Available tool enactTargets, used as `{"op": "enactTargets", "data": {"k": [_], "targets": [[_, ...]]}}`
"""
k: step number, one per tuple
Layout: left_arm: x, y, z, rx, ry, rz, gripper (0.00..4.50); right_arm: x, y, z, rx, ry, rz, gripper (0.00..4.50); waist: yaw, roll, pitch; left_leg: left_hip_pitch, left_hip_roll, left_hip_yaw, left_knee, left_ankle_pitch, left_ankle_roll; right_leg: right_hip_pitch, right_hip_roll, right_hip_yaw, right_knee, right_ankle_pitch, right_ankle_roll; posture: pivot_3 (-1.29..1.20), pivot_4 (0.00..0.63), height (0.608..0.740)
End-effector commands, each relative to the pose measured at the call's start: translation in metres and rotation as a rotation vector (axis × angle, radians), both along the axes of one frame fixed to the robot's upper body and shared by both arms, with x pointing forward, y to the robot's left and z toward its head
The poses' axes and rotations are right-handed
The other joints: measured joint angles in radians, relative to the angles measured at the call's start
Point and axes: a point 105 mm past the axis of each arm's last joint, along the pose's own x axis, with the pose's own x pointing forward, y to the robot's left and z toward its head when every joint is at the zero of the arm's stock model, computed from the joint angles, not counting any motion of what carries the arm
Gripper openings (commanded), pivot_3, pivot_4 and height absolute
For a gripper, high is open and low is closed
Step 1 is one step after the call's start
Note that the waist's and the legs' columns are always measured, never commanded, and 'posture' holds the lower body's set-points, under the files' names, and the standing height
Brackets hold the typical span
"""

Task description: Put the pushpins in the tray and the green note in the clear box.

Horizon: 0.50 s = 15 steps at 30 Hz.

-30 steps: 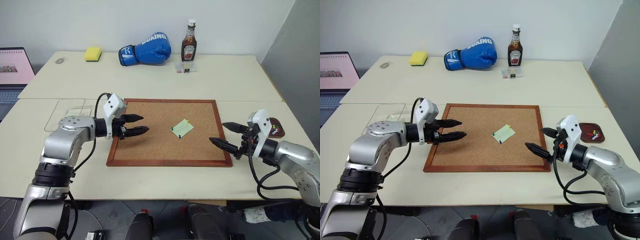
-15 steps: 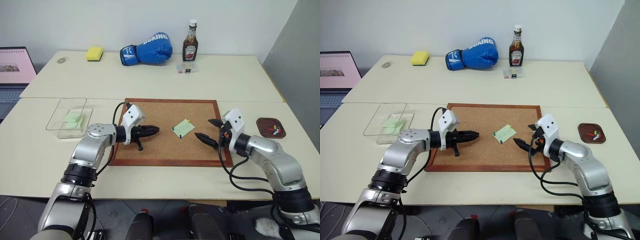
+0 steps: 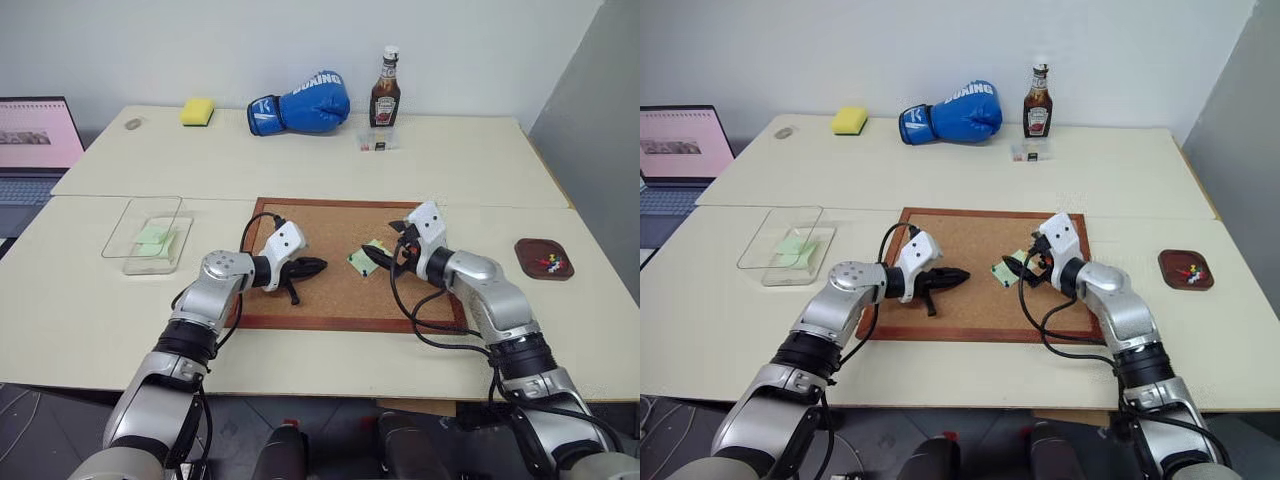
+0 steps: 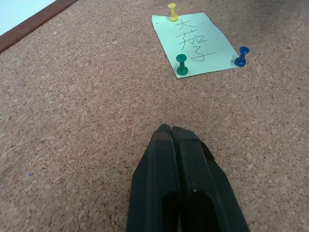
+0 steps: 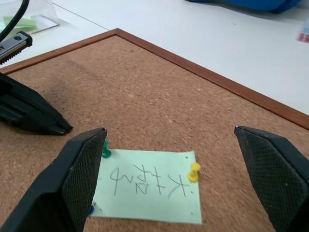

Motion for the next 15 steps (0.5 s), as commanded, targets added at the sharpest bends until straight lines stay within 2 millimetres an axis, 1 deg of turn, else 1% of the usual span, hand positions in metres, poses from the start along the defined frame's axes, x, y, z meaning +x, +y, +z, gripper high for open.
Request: {"op": "enactTargets", "data": {"k": [1, 5, 8, 10, 11, 12, 15], "targets": [[-0.006, 0.009, -0.017, 0.067, 0.058, 0.001, 0.08, 0.008, 0.003, 0.007, 0.012, -0.034, -0.001, 4.5, -0.002, 0.0, 0.0, 0.0, 0.0, 0.0, 0.0, 0.0, 0.0, 0.0, 0.0, 0.0, 0.0, 0.0, 0.0, 0.0, 0.15, 0.74], [-0.008, 0.009, -0.013, 0.062, 0.057, -0.005, 0.08, 0.016, 0.003, 0.001, 0.014, -0.012, -0.018, 4.5, -0.006, 0.0, 0.0, 0.0, 0.0, 0.0, 0.0, 0.0, 0.0, 0.0, 0.0, 0.0, 0.001, 0.0, 0.0, 0.0, 0.15, 0.74], [-0.015, 0.008, -0.013, 0.068, 0.073, -0.037, 0.0, 0.022, 0.001, -0.004, -0.007, 0.006, -0.037, 3.98, -0.011, 0.0, 0.0, 0.0, 0.0, 0.0, -0.001, 0.0, 0.0, 0.0, 0.0, 0.0, 0.0, 0.0, 0.0, 0.0, 0.15, 0.74], [-0.018, 0.008, -0.012, 0.078, 0.081, -0.049, 0.0, 0.025, 0.001, -0.004, -0.003, 0.01, -0.038, 3.52, -0.016, 0.0, 0.0, 0.0, 0.0, 0.0, -0.001, 0.0, 0.0, 0.0, 0.0, 0.0, 0.0, 0.0, 0.0, 0.0, 0.15, 0.74], [-0.02, 0.008, -0.011, 0.081, 0.085, -0.055, 0.0, 0.025, 0.001, -0.003, 0.001, 0.011, -0.036, 3.38, -0.018, 0.0, 0.0, 0.0, 0.0, 0.0, -0.001, 0.0, 0.0, -0.001, 0.0, 0.0, 0.0, 0.0, 0.0, 0.0, 0.15, 0.74], [-0.021, 0.008, -0.01, 0.084, 0.084, -0.057, 0.0, 0.025, 0.002, -0.003, -0.004, 0.01, -0.03, 3.12, -0.02, 0.0, 0.0, -0.001, 0.0, 0.0, -0.002, 0.0, 0.0, -0.001, 0.0, 0.0, 0.0, 0.0, 0.0, 0.0, 0.15, 0.74], [-0.017, 0.009, -0.005, 0.087, 0.061, -0.041, 0.0, 0.024, 0.004, -0.004, -0.011, 0.011, -0.015, 2.55, -0.025, 0.0, 0.0, -0.001, 0.0, 0.0, -0.003, 0.0, 0.0, -0.001, 0.0, 0.0, 0.0, 0.0, 0.0, 0.0, 0.15, 0.74]]}}
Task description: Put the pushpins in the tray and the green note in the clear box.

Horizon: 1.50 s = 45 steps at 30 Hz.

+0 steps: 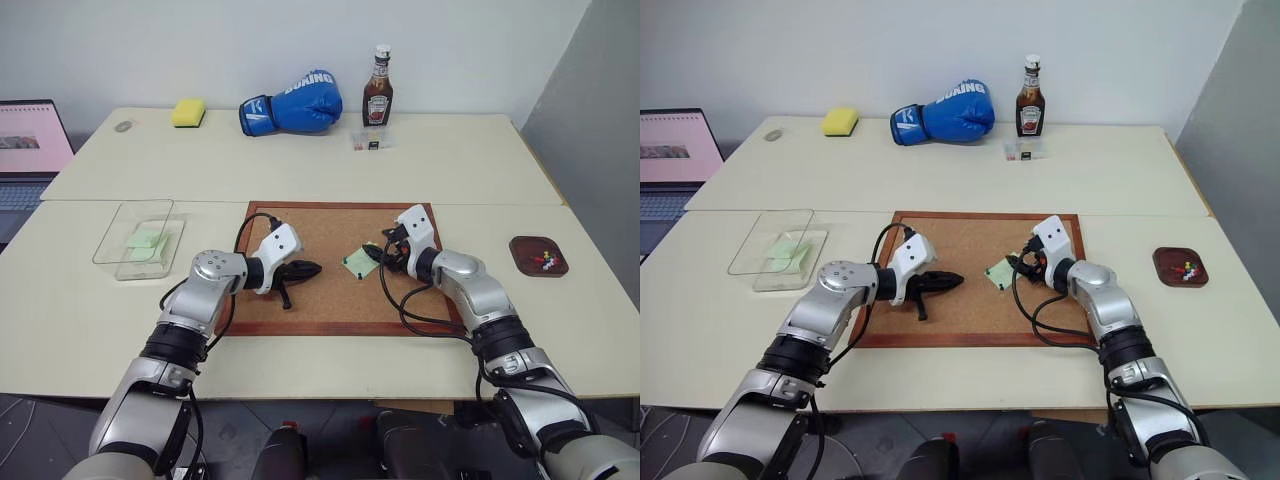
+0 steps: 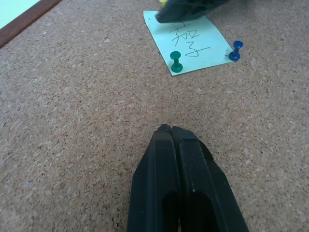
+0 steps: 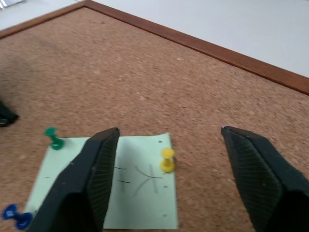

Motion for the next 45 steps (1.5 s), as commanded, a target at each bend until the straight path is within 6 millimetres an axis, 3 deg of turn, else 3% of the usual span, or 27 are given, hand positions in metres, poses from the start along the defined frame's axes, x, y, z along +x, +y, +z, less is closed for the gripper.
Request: {"op": "enactTargets", "data": {"k": [1, 10, 12, 18, 24, 39, 41, 45], "targets": [[-0.003, -0.001, -0.009, 0.038, 0.031, -0.009, 0.0, 0.002, 0.003, 0.017, 0.01, -0.057, 0.026, 2.3, -0.001, 0.0, 0.0, 0.0, 0.0, 0.0, 0.0, 0.0, 0.0, 0.0, 0.0, 0.0, 0.0, 0.0, 0.0, 0.0, 0.15, 0.74], [-0.001, 0.003, -0.011, 0.064, 0.016, 0.004, 0.0, -0.004, 0.003, 0.007, -0.028, -0.043, 0.058, 0.27, -0.001, 0.0, 0.0, 0.0, 0.0, 0.0, 0.001, 0.0, 0.0, 0.0, 0.0, 0.0, 0.001, 0.0, 0.0, 0.0, 0.15, 0.74], [-0.002, 0.002, -0.012, 0.063, 0.018, 0.0, 0.0, -0.005, 0.003, 0.006, -0.024, -0.04, 0.059, 0.01, -0.001, 0.0, 0.0, 0.0, 0.0, 0.0, 0.001, 0.0, 0.0, 0.0, 0.0, 0.0, 0.001, 0.0, 0.0, 0.0, 0.15, 0.74], [-0.002, 0.001, -0.017, 0.079, 0.024, 0.017, 0.0, -0.007, 0.002, 0.012, -0.03, -0.076, 0.063, 0.01, 0.0, 0.0, 0.0, 0.0, 0.0, 0.0, 0.001, 0.0, 0.0, 0.0, 0.0, 0.0, 0.0, 0.0, 0.0, 0.0, 0.15, 0.74], [-0.003, 0.006, -0.024, 0.121, 0.036, 0.038, 0.0, -0.009, -0.005, 0.037, -0.036, -0.182, 0.038, 0.01, 0.003, 0.0, 0.0, -0.001, 0.0, 0.0, 0.001, 0.0, 0.0, 0.0, 0.0, 0.0, 0.0, 0.0, 0.0, 0.0, 0.15, 0.74], [-0.006, 0.004, -0.028, 0.127, 0.06, 0.043, 0.0, -0.028, -0.01, 0.06, 0.038, -0.193, 0.023, 0.01, -0.001, 0.002, -0.001, 0.001, 0.0, 0.0, 0.001, 0.0, 0.0, 0.001, 0.0, 0.0, 0.001, 0.0, 0.0, 0.0, 0.15, 0.74], [-0.007, 0.004, -0.029, 0.128, 0.065, 0.038, 0.0, -0.026, -0.021, 0.067, 0.042, -0.214, -0.035, 0.01, -0.001, 0.002, -0.001, 0.001, 0.0, 0.0, 0.001, 0.0, 0.0, 0.001, 0.0, 0.0, 0.001, 0.0, 0.0, 0.0, 0.15, 0.74], [-0.01, 0.002, -0.031, 0.127, 0.081, 0.028, 0.0, -0.016, -0.068, 0.08, 0.004, -0.27, -0.273, 0.01, 0.0, 0.002, -0.001, 0.001, 0.0, 0.0, 0.001, 0.0, 0.0, 0.001, 0.0, 0.0, 0.0, 0.0, 0.0, 0.0, 0.15, 0.74]]}}
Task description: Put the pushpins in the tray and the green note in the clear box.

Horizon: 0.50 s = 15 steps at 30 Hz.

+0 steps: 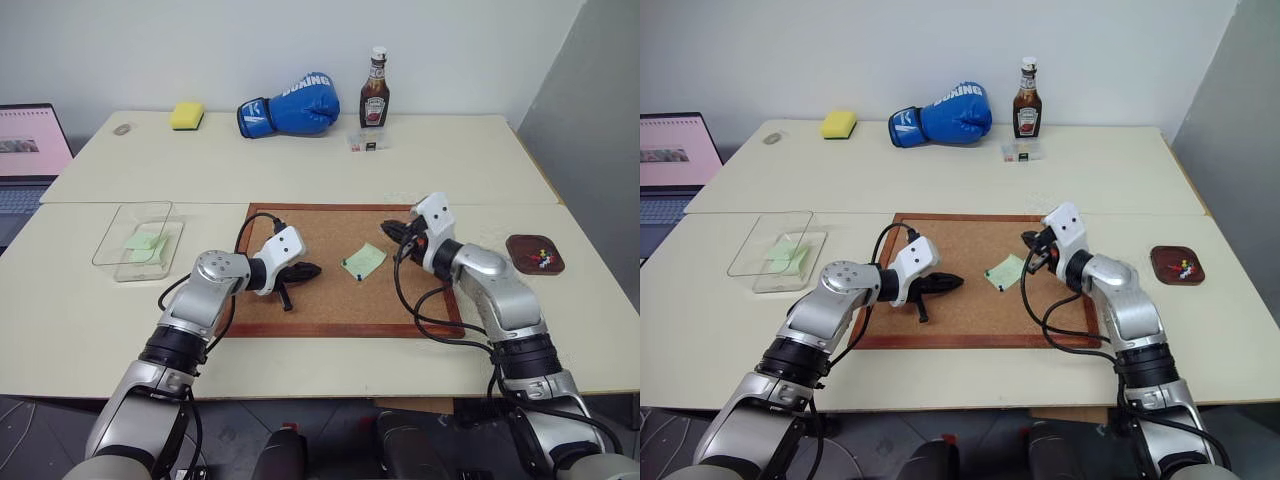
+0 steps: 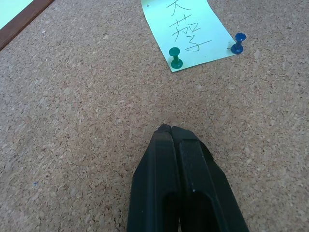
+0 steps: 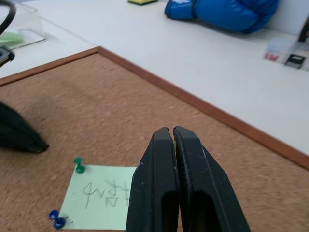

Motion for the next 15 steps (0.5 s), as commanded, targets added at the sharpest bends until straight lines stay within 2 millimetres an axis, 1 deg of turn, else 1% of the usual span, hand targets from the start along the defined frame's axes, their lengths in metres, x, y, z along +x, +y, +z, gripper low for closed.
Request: {"op": "enactTargets", "data": {"k": [1, 4, 5, 7, 9, 11, 12, 13, 15], "targets": [[-0.01, 0.006, -0.029, 0.066, 0.105, 0.012, 0.0, 0.007, -0.063, 0.025, -0.017, -0.098, -0.289, 0.01, 0.001, 0.0, 0.0, 0.0, 0.0, 0.0, 0.0, 0.0, 0.0, 0.0, 0.0, 0.0, 0.0, 0.0, 0.0, 0.0, 0.15, 0.74], [-0.012, 0.005, -0.031, 0.068, 0.108, 0.012, 0.0, 0.004, -0.104, 0.025, -0.051, -0.106, -0.46, 0.01, 0.002, 0.0, 0.0, 0.0, 0.0, 0.0, -0.001, 0.0, 0.0, 0.0, 0.0, 0.0, -0.001, 0.0, 0.0, 0.0, 0.15, 0.74], [-0.012, 0.005, -0.031, 0.068, 0.109, 0.012, 0.0, 0.002, -0.123, 0.025, -0.054, -0.102, -0.528, 0.01, 0.001, 0.0, 0.0, -0.001, 0.0, 0.0, -0.001, 0.0, 0.0, 0.0, 0.0, 0.0, -0.001, 0.0, 0.0, 0.0, 0.15, 0.74], [-0.013, 0.005, -0.032, 0.065, 0.114, 0.012, 0.0, -0.005, -0.167, 0.024, -0.061, -0.081, -0.68, 0.01, 0.002, 0.0, 0.0, -0.001, 0.0, 0.0, -0.001, 0.0, 0.0, 0.0, 0.0, 0.0, -0.001, 0.0, 0.0, 0.0, 0.15, 0.74], [-0.013, 0.005, -0.033, 0.065, 0.117, 0.011, 0.0, -0.012, -0.197, 0.022, -0.066, -0.05, -0.763, 0.01, 0.001, 0.001, -0.001, 0.0, 0.0, 0.001, -0.001, 0.0, 0.0, 0.0, 0.0, 0.001, -0.001, 0.0, 0.0, 0.0, 0.15, 0.74], [-0.013, 0.004, -0.034, 0.064, 0.119, 0.01, 0.0, -0.017, -0.217, 0.016, -0.025, 0.022, -0.787, 0.01, 0.001, 0.001, -0.001, 0.0, -0.001, 0.001, -0.001, 0.0, 0.0, 0.0, -0.001, 0.001, -0.001, -0.001, -0.001, 0.0, 0.15, 0.74], [-0.013, 0.004, -0.034, 0.064, 0.12, 0.01, 0.0, -0.018, -0.222, 0.014, -0.007, 0.045, -0.79, 0.01, 0.001, 0.001, -0.001, 0.0, -0.001, 0.002, -0.001, 0.0, 0.0, 0.0, -0.001, 0.001, -0.001, -0.001, -0.001, 0.0, 0.15, 0.74], [-0.013, 0.004, -0.035, 0.064, 0.118, 0.01, 0.0, -0.018, -0.227, 0.01, 0.064, 0.092, -0.794, 0.01, 0.0, 0.001, -0.001, 0.0, -0.001, 0.002, -0.001, 0.0, 0.0, 0.0, -0.001, 0.002, -0.001, -0.001, -0.001, 0.0, 0.15, 0.74], [-0.011, 0.003, -0.035, 0.065, 0.115, 0.011, 0.0, -0.017, -0.229, 0.005, 0.154, 0.15, -0.783, 0.01, -0.002, 0.003, -0.002, 0.001, -0.001, 0.002, -0.001, 0.0, 0.0, 0.0, -0.001, 0.002, -0.001, -0.003, -0.005, 0.0, 0.15, 0.74]]}}
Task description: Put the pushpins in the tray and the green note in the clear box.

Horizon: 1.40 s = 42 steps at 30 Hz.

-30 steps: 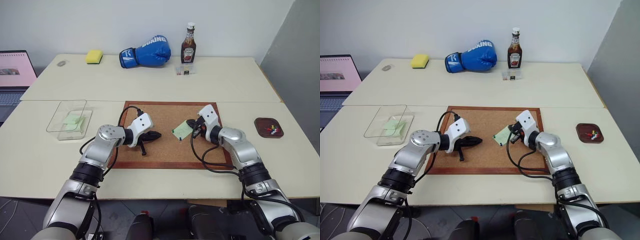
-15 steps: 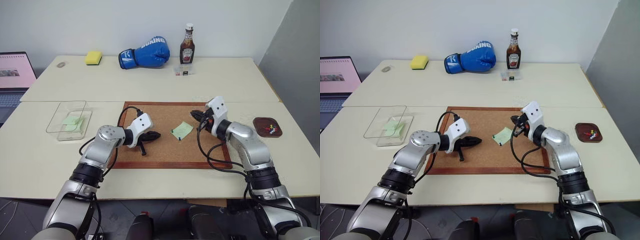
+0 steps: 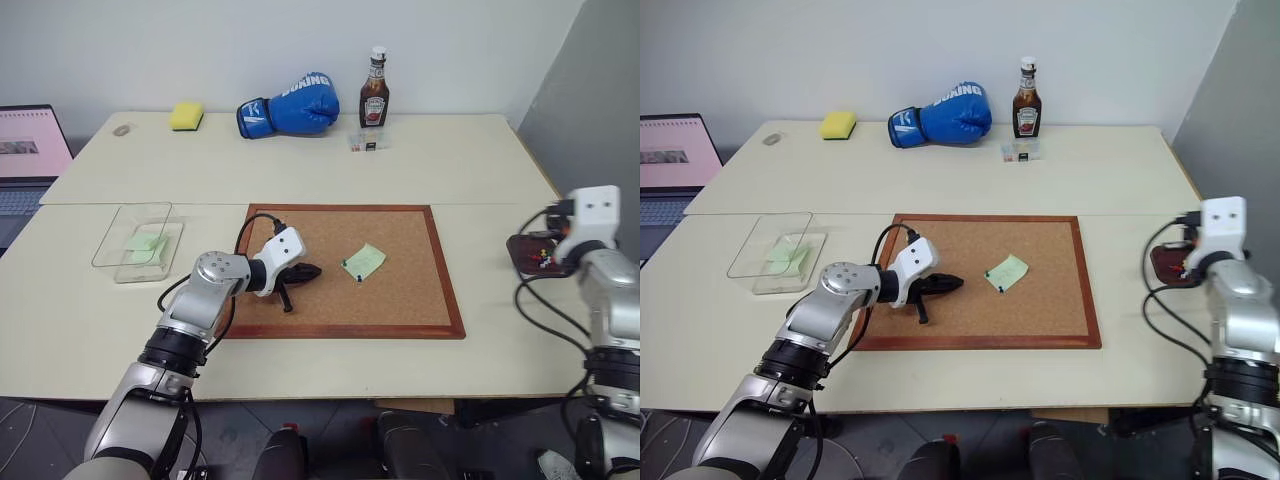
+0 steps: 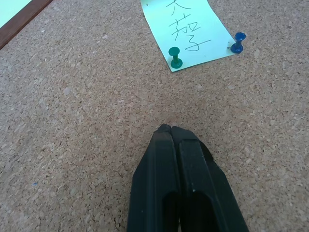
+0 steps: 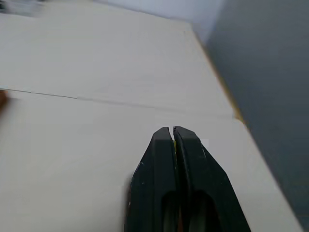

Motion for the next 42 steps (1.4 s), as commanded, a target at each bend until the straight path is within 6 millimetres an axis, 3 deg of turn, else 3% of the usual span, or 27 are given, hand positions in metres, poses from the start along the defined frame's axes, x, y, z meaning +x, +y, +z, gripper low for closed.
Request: {"op": "enactTargets", "data": {"k": [1, 9, 23, 34, 42], "targets": [[-0.01, 0.0, -0.034, 0.063, 0.109, 0.004, 0.0, 0.005, -0.001, 0.001, 0.194, -0.006, 0.03, 0.01, -0.002, 0.001, -0.001, 0.001, 0.0, 0.0, 0.0, 0.0, 0.0, 0.001, 0.0, 0.0, 0.0, 0.0, 0.0, 0.0, 0.15, 0.74], [-0.01, 0.002, -0.034, 0.063, 0.106, 0.011, 0.0, 0.023, 0.012, -0.008, 0.294, 0.019, 0.08, 0.01, -0.003, 0.002, -0.001, 0.001, -0.001, 0.001, 0.001, 0.002, 0.002, 0.002, 0.0, 0.001, 0.0, 0.0, 0.0, 0.0, 0.15, 0.74], [-0.015, 0.009, -0.034, 0.068, 0.105, 0.034, 0.0, 0.035, -0.002, -0.025, 0.252, 0.036, 0.0, 0.01, -0.006, 0.002, -0.001, 0.0, -0.001, 0.001, -0.001, 0.001, 0.003, 0.001, 0.0, 0.001, -0.001, 0.0, 0.0, 0.0, 0.15, 0.74], [-0.009, 0.004, -0.029, 0.069, 0.089, 0.024, 0.0, 0.033, -0.003, -0.027, 0.246, 0.031, 0.005, 2.33, -0.006, 0.002, -0.001, 0.0, -0.001, 0.001, -0.001, 0.001, 0.003, 0.001, 0.0, 0.001, -0.001, 0.0, 0.0, 0.0, 0.15, 0.74], [-0.009, 0.003, -0.032, 0.075, 0.089, 0.012, 0.0, 0.027, -0.007, -0.009, 0.151, -0.017, 0.008, 3.9, -0.004, 0.002, -0.001, 0.0, -0.001, 0.001, -0.001, 0.001, 0.003, 0.001, 0.0, 0.001, -0.001, 0.0, 0.0, 0.0, 0.15, 0.74]]}}
